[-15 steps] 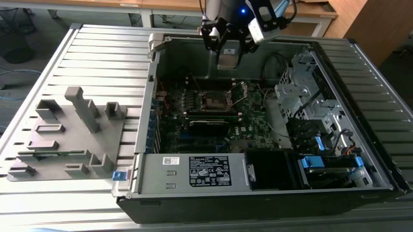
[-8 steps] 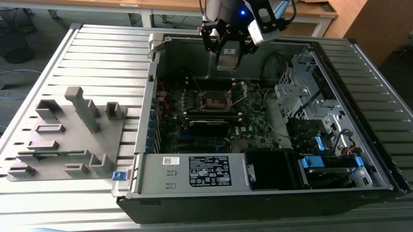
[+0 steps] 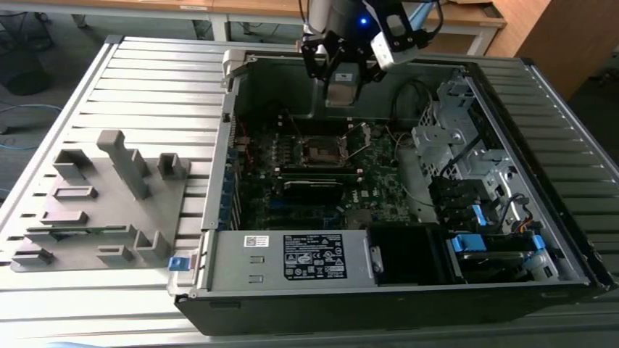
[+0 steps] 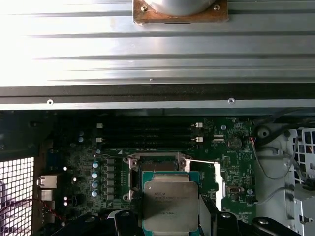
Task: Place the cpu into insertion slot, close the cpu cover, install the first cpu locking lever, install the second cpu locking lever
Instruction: 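Place the cpu into insertion slot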
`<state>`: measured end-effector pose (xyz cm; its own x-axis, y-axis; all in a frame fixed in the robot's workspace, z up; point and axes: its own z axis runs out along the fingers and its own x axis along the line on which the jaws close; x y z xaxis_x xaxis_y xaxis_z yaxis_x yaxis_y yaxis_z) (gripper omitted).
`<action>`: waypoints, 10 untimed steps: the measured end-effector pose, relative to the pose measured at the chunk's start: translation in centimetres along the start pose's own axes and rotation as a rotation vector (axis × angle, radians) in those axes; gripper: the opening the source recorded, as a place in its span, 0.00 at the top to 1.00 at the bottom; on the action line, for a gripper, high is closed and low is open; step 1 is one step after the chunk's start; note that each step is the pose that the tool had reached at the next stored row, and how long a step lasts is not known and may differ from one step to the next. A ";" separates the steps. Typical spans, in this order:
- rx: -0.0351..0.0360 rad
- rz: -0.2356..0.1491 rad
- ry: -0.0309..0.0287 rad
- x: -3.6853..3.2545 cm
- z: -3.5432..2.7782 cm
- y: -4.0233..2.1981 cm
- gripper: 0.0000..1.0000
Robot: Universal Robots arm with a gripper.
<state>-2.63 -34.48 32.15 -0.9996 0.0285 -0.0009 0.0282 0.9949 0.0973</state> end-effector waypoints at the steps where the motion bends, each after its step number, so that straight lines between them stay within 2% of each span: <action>1: 0.0001 0.000 0.0001 0.00 0.03 0.00 0.46; 10: -0.0004 0.000 -0.0002 0.00 0.25 -0.02 0.46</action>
<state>-2.63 -34.48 31.90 -0.9996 0.0285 -0.0011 0.0282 0.9948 0.0977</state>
